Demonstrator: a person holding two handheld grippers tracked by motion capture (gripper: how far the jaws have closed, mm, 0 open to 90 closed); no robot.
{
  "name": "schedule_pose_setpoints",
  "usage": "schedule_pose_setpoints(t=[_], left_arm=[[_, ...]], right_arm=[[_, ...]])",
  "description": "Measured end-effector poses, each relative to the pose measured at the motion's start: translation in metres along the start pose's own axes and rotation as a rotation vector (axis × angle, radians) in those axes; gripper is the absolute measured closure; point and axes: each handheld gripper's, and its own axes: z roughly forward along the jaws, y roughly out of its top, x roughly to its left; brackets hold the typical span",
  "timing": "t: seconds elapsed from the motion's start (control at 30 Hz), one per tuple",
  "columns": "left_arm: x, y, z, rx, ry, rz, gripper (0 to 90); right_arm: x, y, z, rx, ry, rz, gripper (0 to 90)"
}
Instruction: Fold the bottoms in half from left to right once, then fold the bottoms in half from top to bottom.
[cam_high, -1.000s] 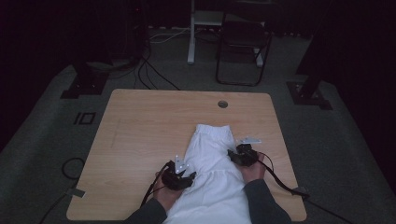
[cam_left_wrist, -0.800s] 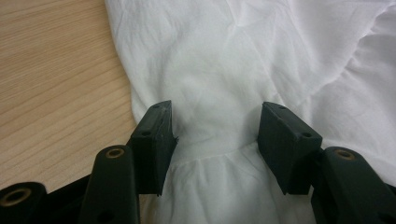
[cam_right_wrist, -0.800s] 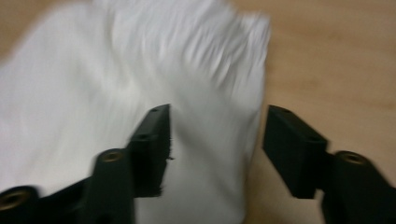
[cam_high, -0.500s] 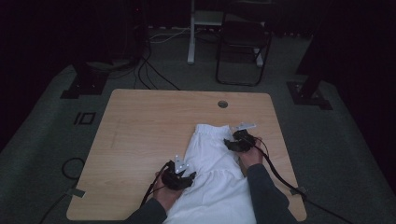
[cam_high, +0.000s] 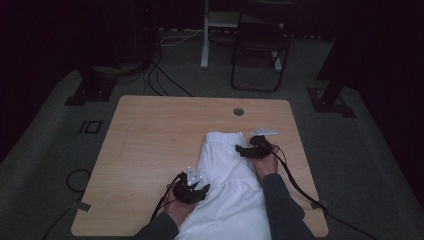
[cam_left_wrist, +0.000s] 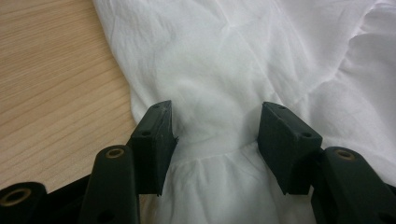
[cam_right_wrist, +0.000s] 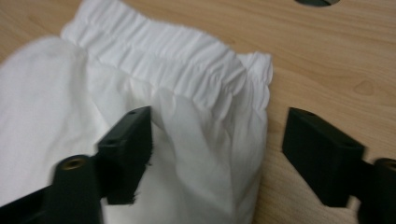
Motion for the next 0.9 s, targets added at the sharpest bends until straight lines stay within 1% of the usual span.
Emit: schedule_pose_setpoints(t=[0.07, 0.1, 0.17, 0.2, 0.27, 0.33, 0.37, 0.4, 0.47, 0.5, 0.57, 0.6, 0.67, 0.7, 0.77, 0.8, 0.87, 0.9], left_arm=[[0.000, 0.000, 0.000, 0.001, 0.000, 0.001, 45.6], [0.000, 0.000, 0.000, 0.001, 0.000, 0.000, 45.5], [0.000, 0.000, 0.000, 0.001, 0.000, 0.001, 45.6], [0.000, 0.000, 0.000, 0.000, 0.000, 0.001, 45.6], [0.000, 0.000, 0.000, 0.001, 0.000, 0.001, 45.5], [0.000, 0.000, 0.000, 0.002, 0.000, 0.001, 45.6], [0.000, 0.000, 0.000, 0.002, 0.000, 0.001, 45.6], [0.000, 0.000, 0.000, 0.001, -0.001, -0.001, 45.6], [0.000, 0.000, 0.000, 0.001, -0.001, -0.003, 45.6], [0.000, 0.000, 0.000, 0.001, -0.001, -0.003, 45.6], [0.000, 0.000, 0.000, 0.001, -0.002, -0.003, 45.6], [0.000, 0.000, 0.000, 0.001, -0.002, -0.003, 45.5], [0.002, 0.000, 0.000, 0.000, -0.014, -0.014, 45.5], [0.004, 0.002, 0.000, 0.011, -0.025, -0.015, 45.5], [0.008, 0.008, -0.003, 0.008, -0.029, -0.031, 45.6], [0.011, 0.013, -0.005, -0.008, -0.035, -0.038, 45.6], [0.018, 0.027, -0.011, -0.040, -0.034, -0.036, 45.5], [0.022, 0.035, -0.013, -0.058, -0.041, -0.040, 45.4]], right_arm=[[0.000, -0.002, 0.002, 0.008, 0.020, -0.009, 18.7], [0.000, -0.002, 0.003, 0.013, 0.013, -0.016, 18.5], [0.000, -0.002, 0.004, 0.019, 0.020, -0.015, 18.4], [0.000, -0.002, 0.005, 0.029, 0.010, -0.016, 18.4], [-0.001, -0.001, 0.009, 0.049, -0.031, -0.029, 19.1], [-0.005, 0.001, 0.012, 0.058, -0.052, -0.026, 22.3], [-0.007, 0.003, 0.014, 0.062, -0.070, -0.019, 23.2], [-0.009, 0.004, 0.016, 0.069, -0.070, -0.004, 25.8], [-0.011, 0.003, 0.021, 0.087, -0.065, 0.006, 28.8], [-0.010, 0.002, 0.023, 0.091, -0.058, 0.007, 31.1], [-0.006, 0.001, 0.024, 0.074, -0.054, -0.011, 36.3], [-0.006, 0.001, 0.024, 0.074, -0.054, -0.011, 36.3], [-0.003, 0.000, 0.023, 0.070, -0.037, -0.025, 48.7], [-0.002, 0.000, 0.023, 0.068, -0.036, -0.027, 53.2], [0.000, 0.000, 0.021, 0.075, -0.015, -0.017, 65.4], [0.000, 0.000, 0.021, 0.074, -0.011, -0.014, 68.6], [0.000, 0.001, 0.021, 0.081, 0.006, 0.004, 75.7], [0.001, 0.001, 0.021, 0.083, 0.009, 0.010, 78.2]])
